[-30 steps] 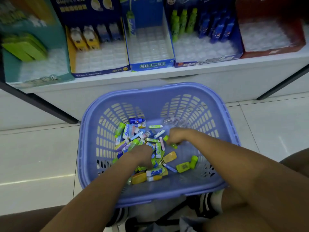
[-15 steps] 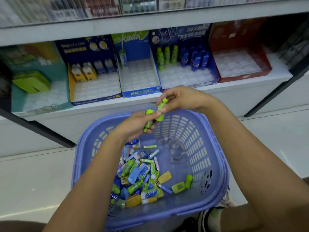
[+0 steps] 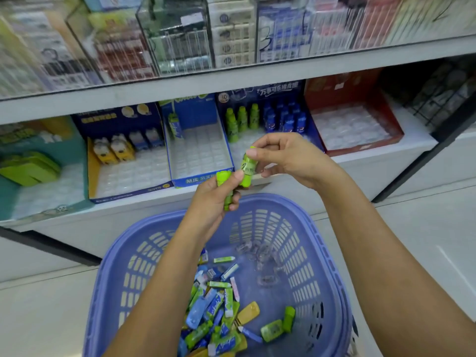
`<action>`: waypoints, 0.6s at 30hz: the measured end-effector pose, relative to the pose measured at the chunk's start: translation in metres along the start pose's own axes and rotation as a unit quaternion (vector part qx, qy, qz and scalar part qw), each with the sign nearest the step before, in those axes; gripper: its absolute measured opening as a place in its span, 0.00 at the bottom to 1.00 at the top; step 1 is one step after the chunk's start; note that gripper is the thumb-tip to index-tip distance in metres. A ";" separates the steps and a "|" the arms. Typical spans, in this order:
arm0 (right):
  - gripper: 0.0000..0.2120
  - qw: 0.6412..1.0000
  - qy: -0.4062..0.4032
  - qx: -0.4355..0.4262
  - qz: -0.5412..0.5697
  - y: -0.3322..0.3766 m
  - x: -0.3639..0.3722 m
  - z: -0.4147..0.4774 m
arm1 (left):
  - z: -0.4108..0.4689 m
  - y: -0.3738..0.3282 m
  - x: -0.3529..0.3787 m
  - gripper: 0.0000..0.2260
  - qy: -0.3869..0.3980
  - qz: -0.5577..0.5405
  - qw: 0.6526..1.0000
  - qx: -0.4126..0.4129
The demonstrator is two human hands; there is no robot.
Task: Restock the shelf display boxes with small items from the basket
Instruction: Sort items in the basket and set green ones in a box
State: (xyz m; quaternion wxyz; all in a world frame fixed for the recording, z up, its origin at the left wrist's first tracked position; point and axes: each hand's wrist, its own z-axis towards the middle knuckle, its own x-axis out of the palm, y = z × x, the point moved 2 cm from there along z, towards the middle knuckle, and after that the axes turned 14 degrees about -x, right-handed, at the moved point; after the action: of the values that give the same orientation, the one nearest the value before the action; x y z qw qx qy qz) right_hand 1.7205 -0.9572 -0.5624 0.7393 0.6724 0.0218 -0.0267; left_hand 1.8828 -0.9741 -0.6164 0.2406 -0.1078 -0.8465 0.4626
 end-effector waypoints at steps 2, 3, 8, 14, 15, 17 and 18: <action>0.05 1.000 -0.013 -0.007 -0.005 0.001 -0.002 0.002 | 0.003 -0.003 -0.001 0.06 -0.031 0.022 0.999 0.028; 0.07 1.000 -0.020 -0.011 -0.011 0.001 -0.003 0.004 | 0.004 -0.005 0.000 0.06 -0.042 0.032 0.998 0.038; 0.10 0.971 -0.107 -0.101 -0.189 0.009 -0.012 0.028 | 0.009 -0.012 0.002 0.11 -0.089 0.057 0.994 0.001; 0.12 0.902 -0.113 -0.137 -0.393 -0.003 -0.032 0.089 | 0.010 -0.020 0.000 0.15 -0.038 -0.145 0.985 -0.086; 0.12 0.900 -0.099 -0.131 -0.404 -0.008 -0.032 0.096 | 0.009 -0.022 -0.002 0.15 -0.034 -0.157 0.984 -0.081; 0.13 0.897 -0.058 -0.118 -0.423 -0.016 -0.029 0.107 | 0.008 -0.024 -0.008 0.15 -0.032 -0.164 0.983 -0.071; 0.15 0.895 -0.037 -0.111 -0.431 -0.018 -0.027 0.111 | 0.008 -0.025 -0.011 0.16 -0.030 -0.166 0.983 -0.067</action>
State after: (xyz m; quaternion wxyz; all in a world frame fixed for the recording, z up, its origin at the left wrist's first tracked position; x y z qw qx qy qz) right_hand 1.6922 -1.0687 -0.5678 0.7254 0.5090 0.2849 -0.3655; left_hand 1.8895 -0.9985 -0.6023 0.2803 0.0320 -0.8886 0.3616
